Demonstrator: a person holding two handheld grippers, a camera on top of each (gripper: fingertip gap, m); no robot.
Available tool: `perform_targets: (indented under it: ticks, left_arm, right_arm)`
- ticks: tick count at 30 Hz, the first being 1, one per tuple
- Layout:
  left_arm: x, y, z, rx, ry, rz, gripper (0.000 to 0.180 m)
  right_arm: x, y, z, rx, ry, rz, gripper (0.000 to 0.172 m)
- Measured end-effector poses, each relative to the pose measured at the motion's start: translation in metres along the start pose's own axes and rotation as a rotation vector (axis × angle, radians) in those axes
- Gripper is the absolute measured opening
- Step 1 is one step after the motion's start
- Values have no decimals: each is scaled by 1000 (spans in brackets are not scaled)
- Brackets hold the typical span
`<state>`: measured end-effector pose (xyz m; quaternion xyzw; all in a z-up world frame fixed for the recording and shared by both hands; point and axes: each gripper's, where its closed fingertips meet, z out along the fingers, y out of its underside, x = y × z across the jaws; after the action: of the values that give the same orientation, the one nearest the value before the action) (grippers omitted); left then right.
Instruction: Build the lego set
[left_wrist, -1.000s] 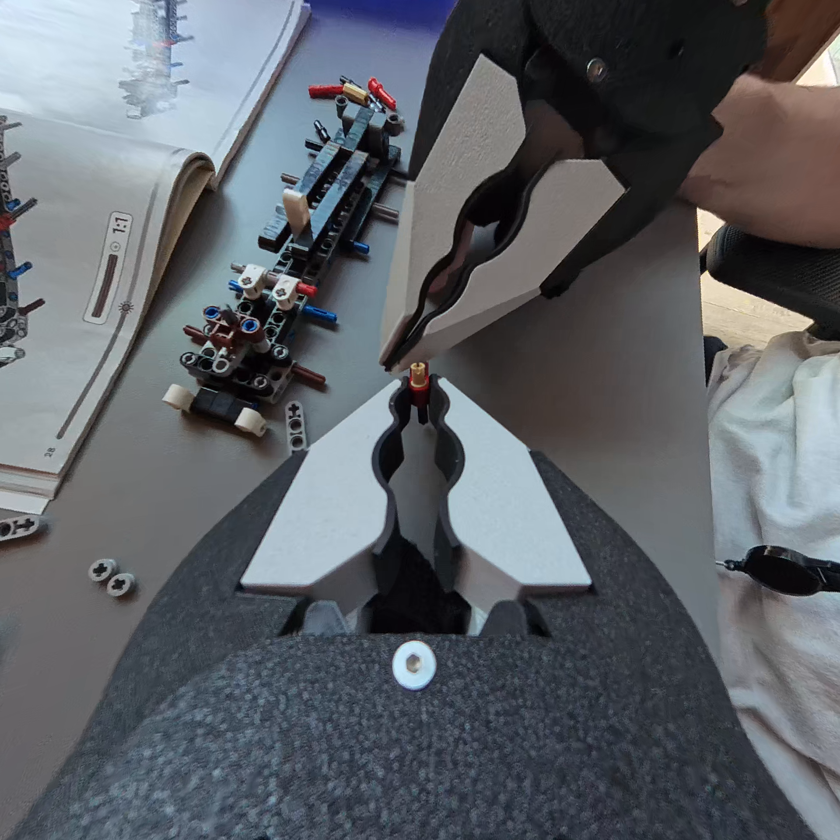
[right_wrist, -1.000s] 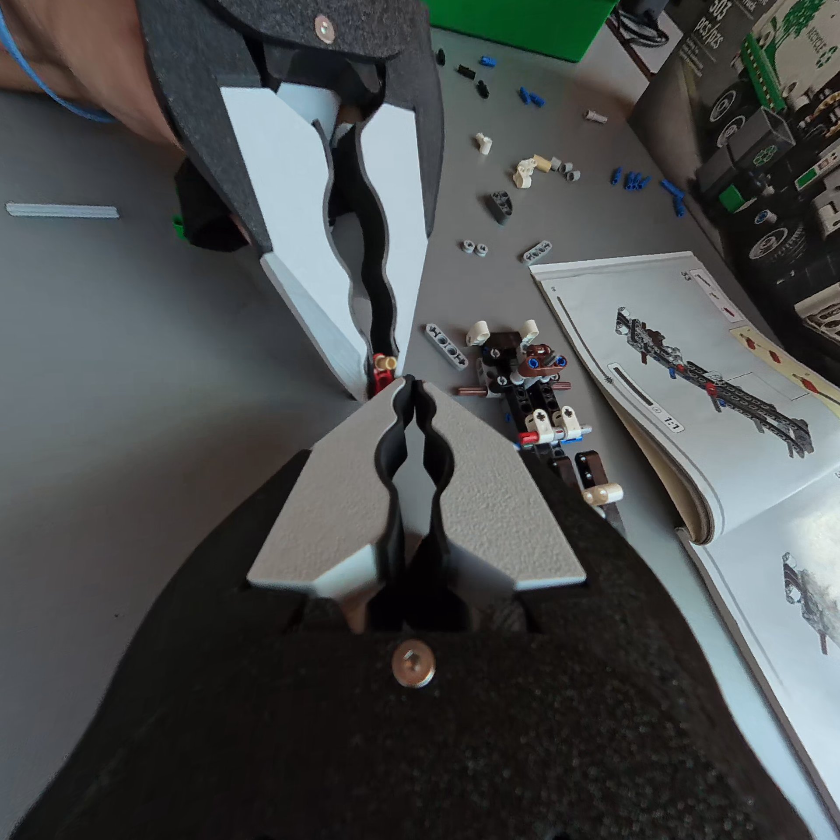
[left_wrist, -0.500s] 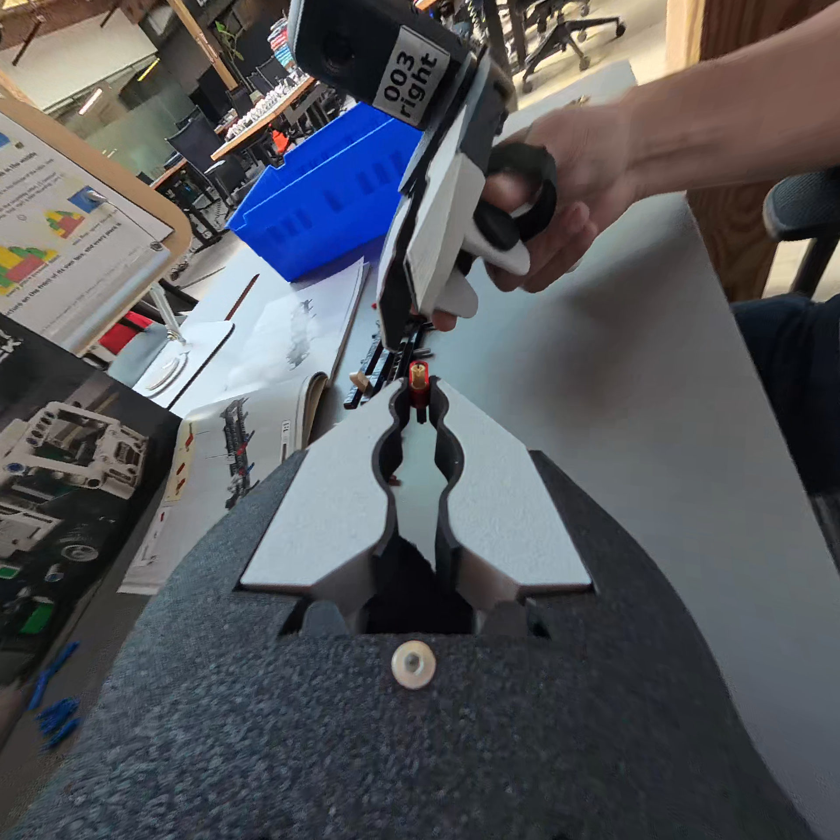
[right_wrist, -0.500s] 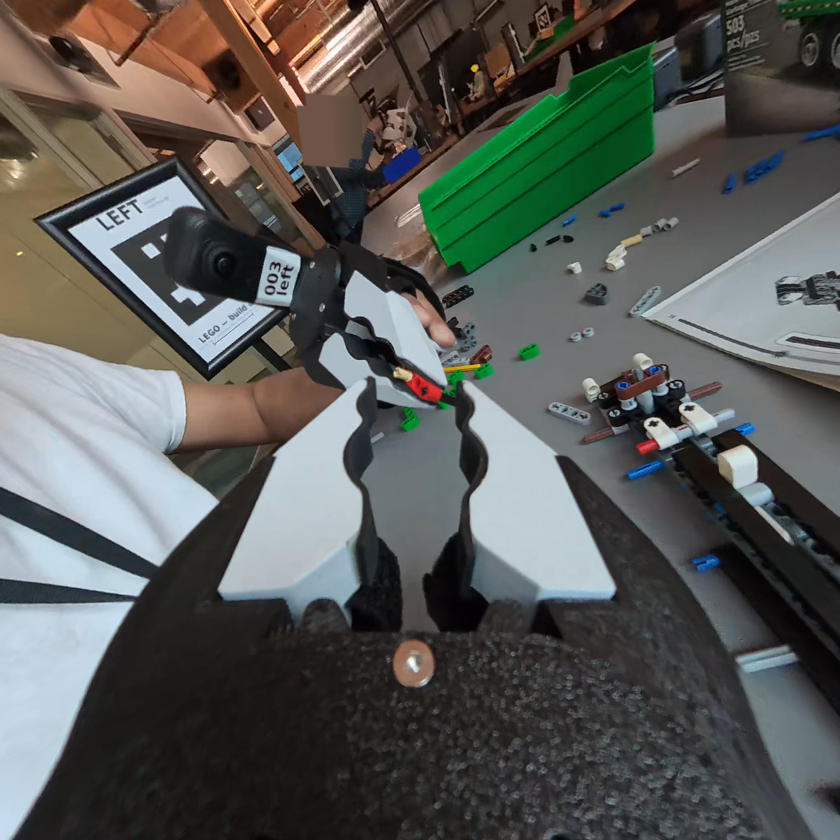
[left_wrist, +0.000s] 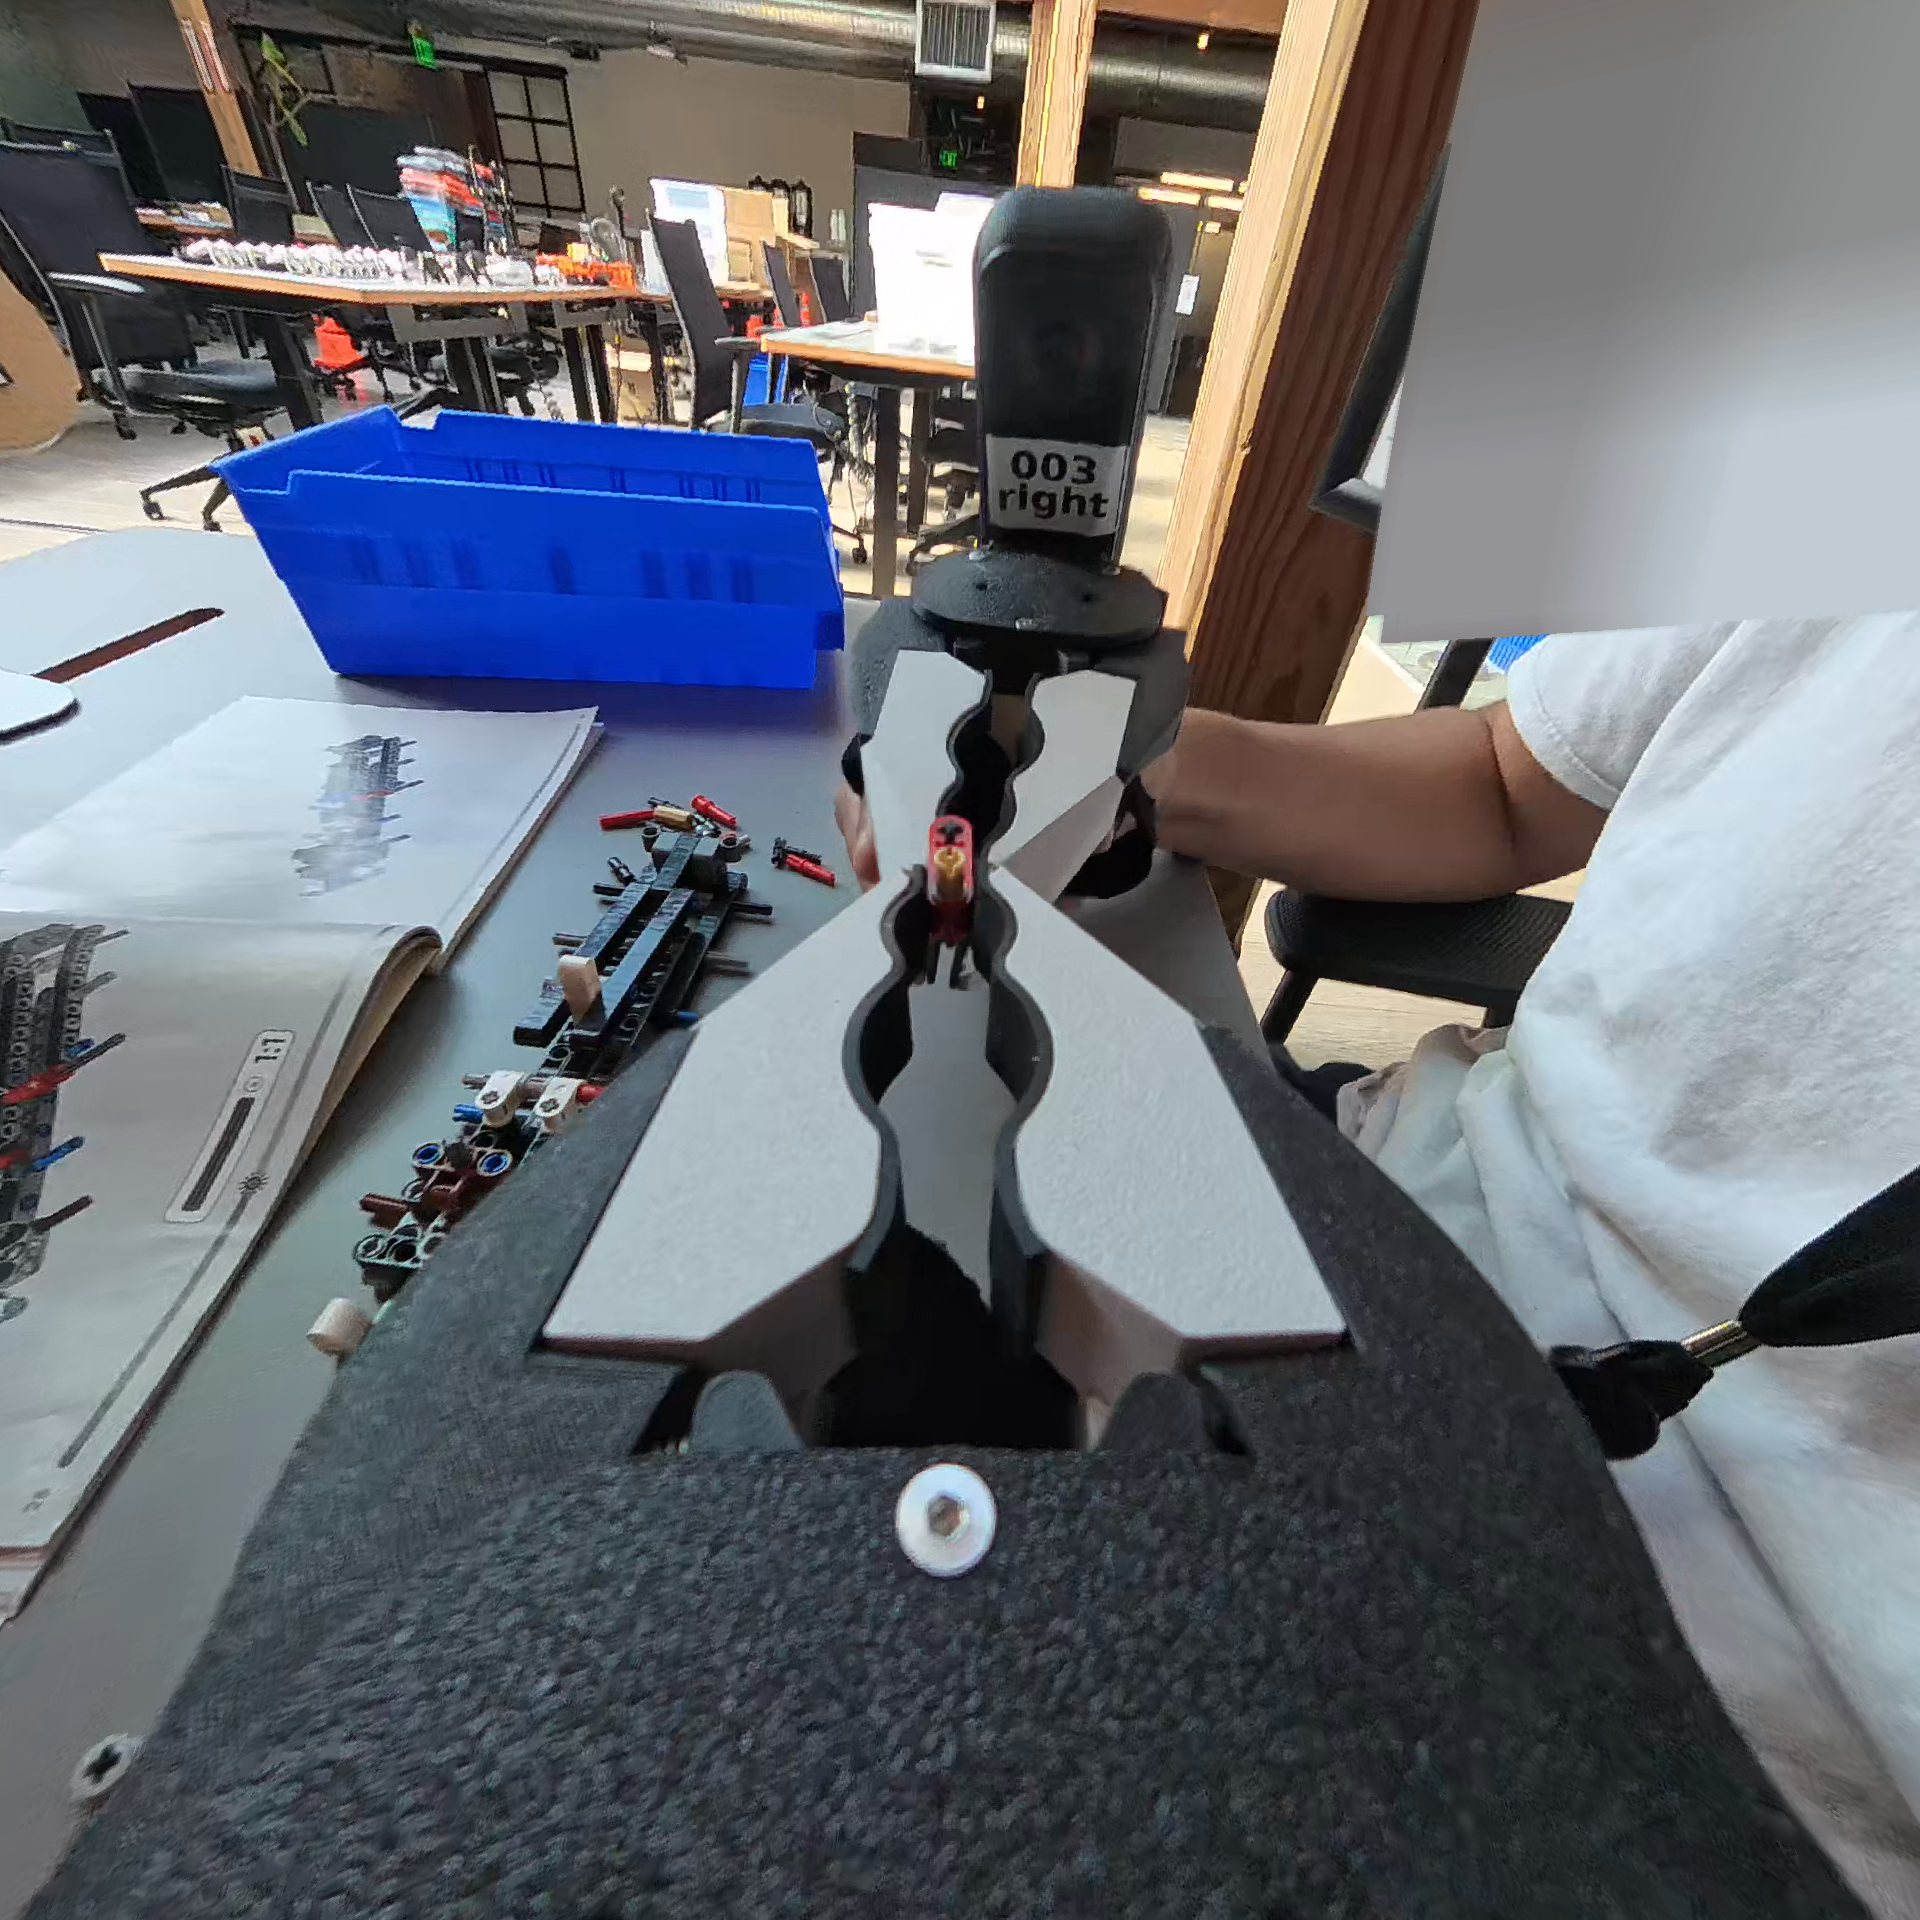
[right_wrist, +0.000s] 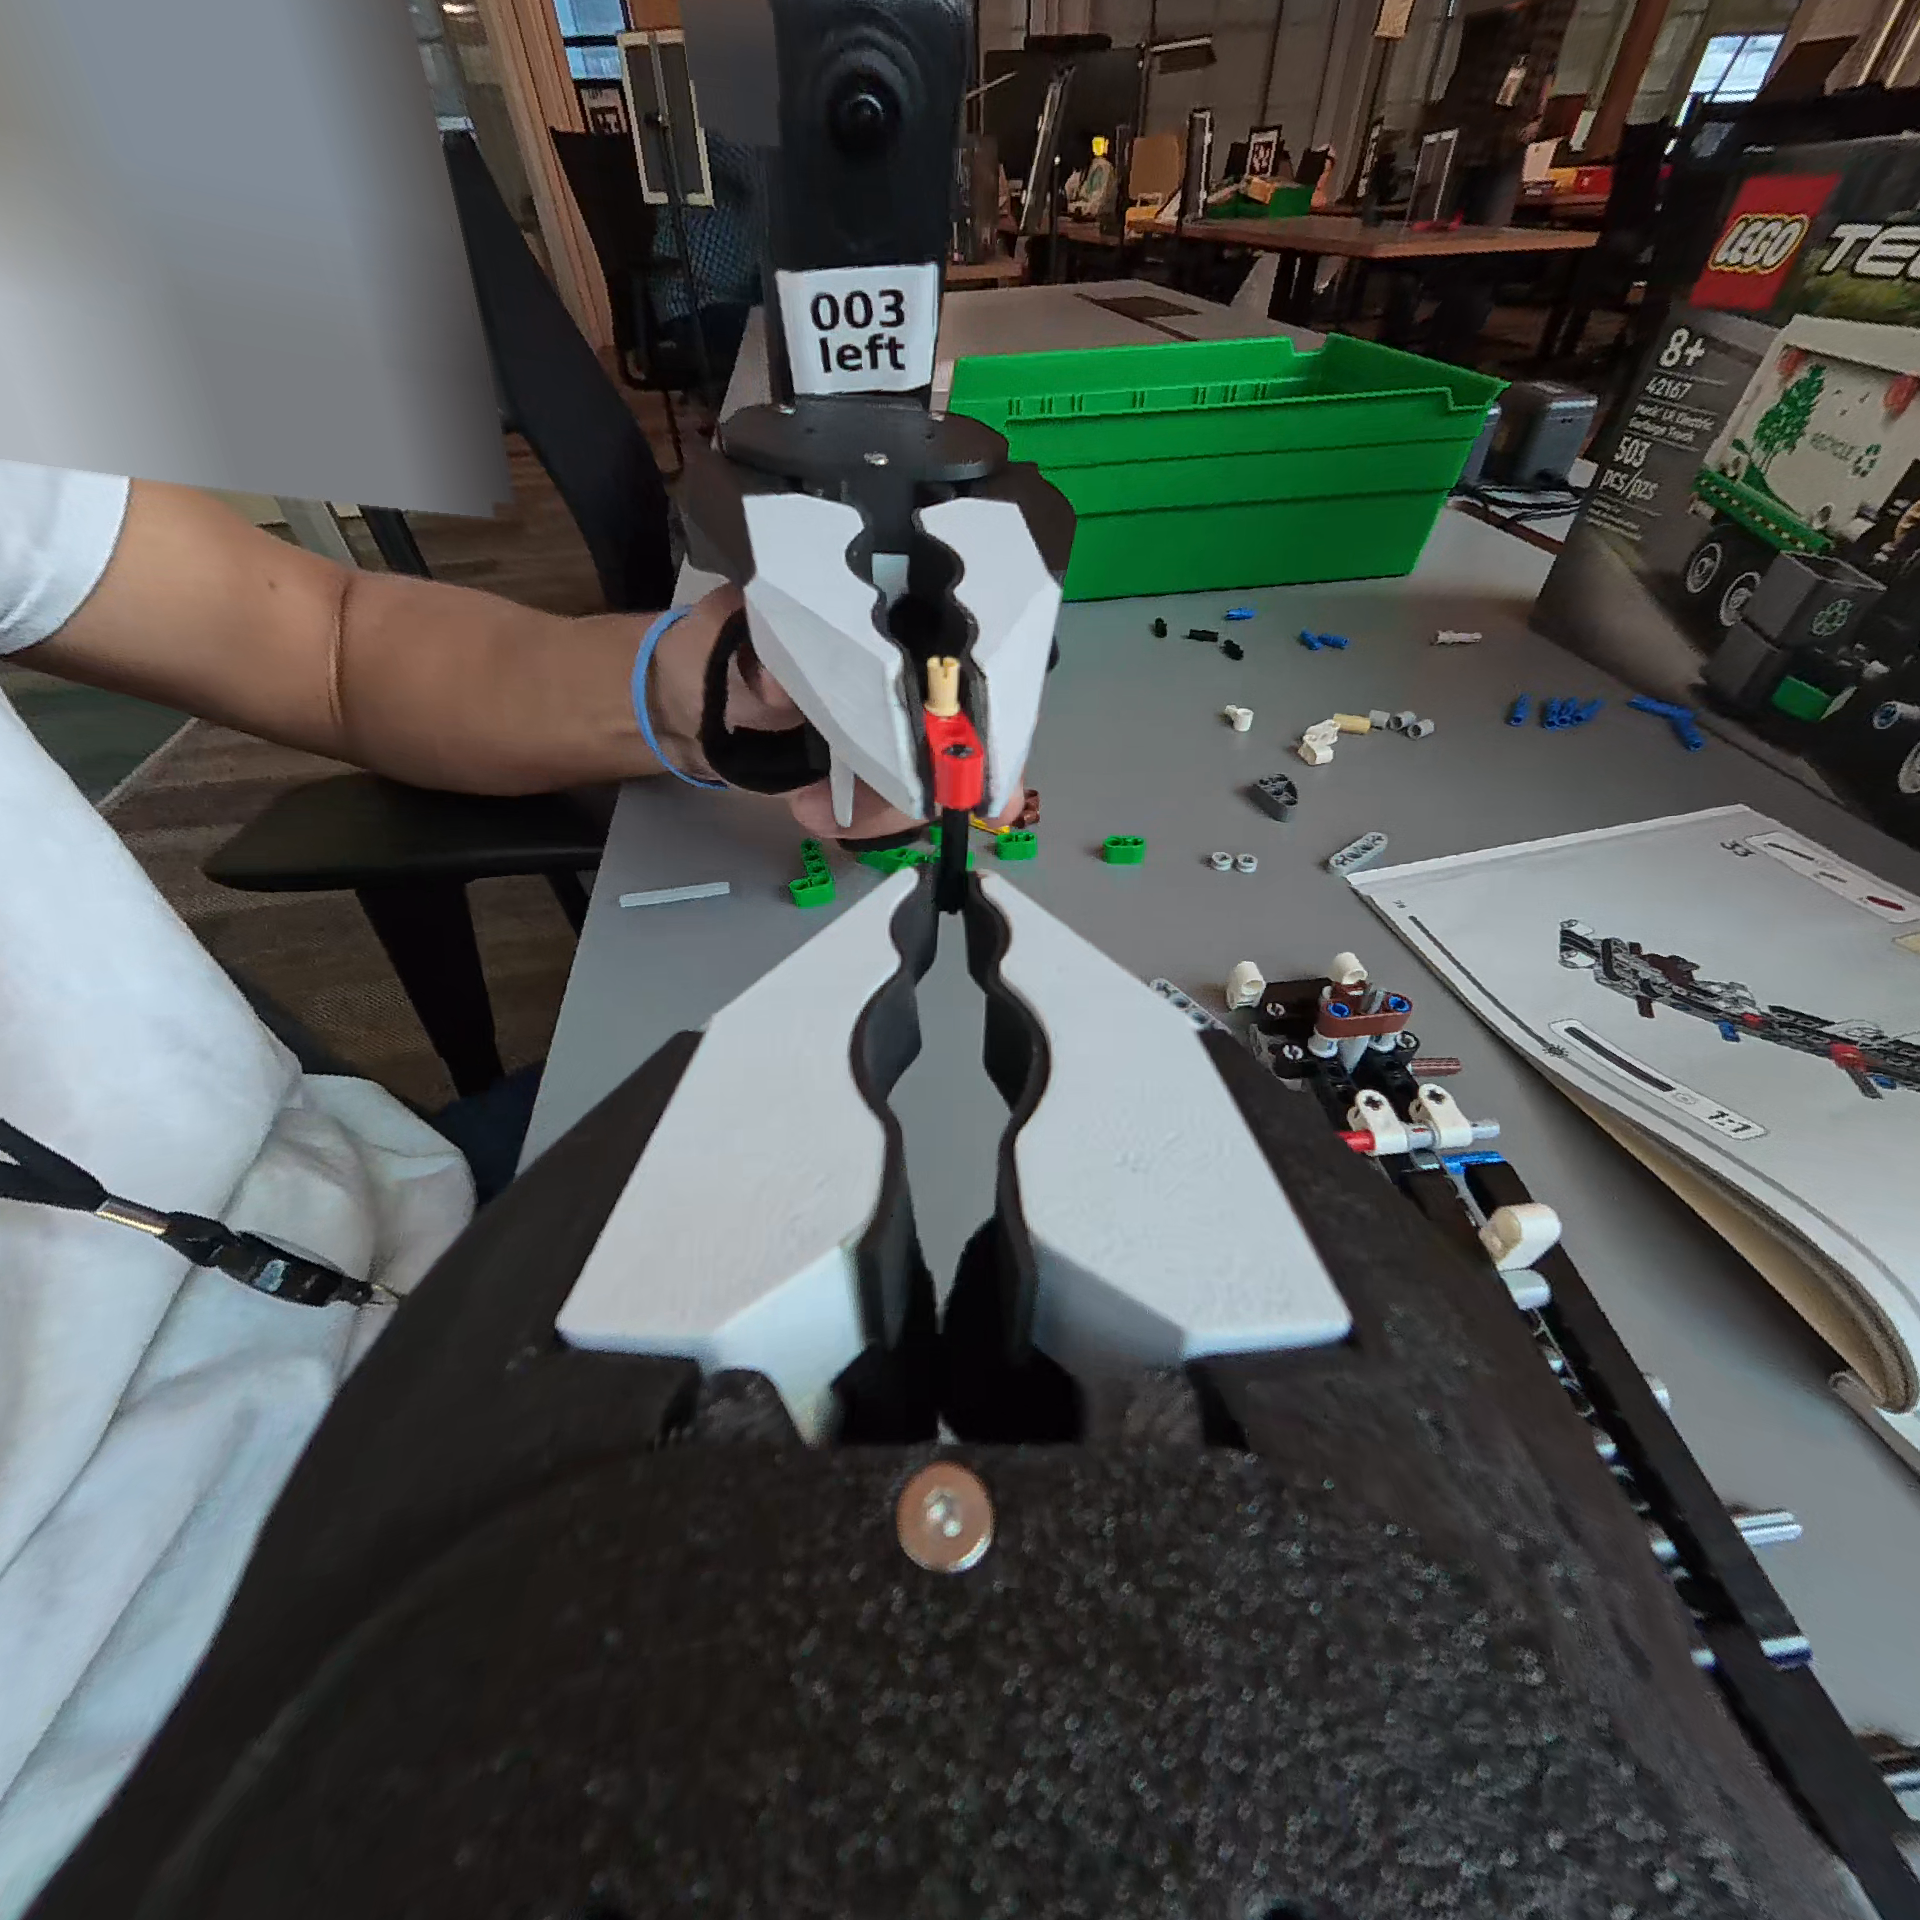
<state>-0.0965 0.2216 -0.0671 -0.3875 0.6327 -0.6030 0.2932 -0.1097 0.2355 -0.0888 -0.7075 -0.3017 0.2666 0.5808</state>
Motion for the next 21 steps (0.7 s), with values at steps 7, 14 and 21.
perform_targets:
  ticks: [7,14,21]
  left_arm:
    - [-1,20,-3,-150,-36,-7,7]
    - [0,26,-1,-89,-21,-104,6]
    - [-11,44,-2,-206,-98,-41,18]
  right_arm:
    - [2,-3,-11,-30,-37,103,3]
    - [0,-16,-6,93,-90,270,3]
    - [10,-2,0,-73,-42,297,2]
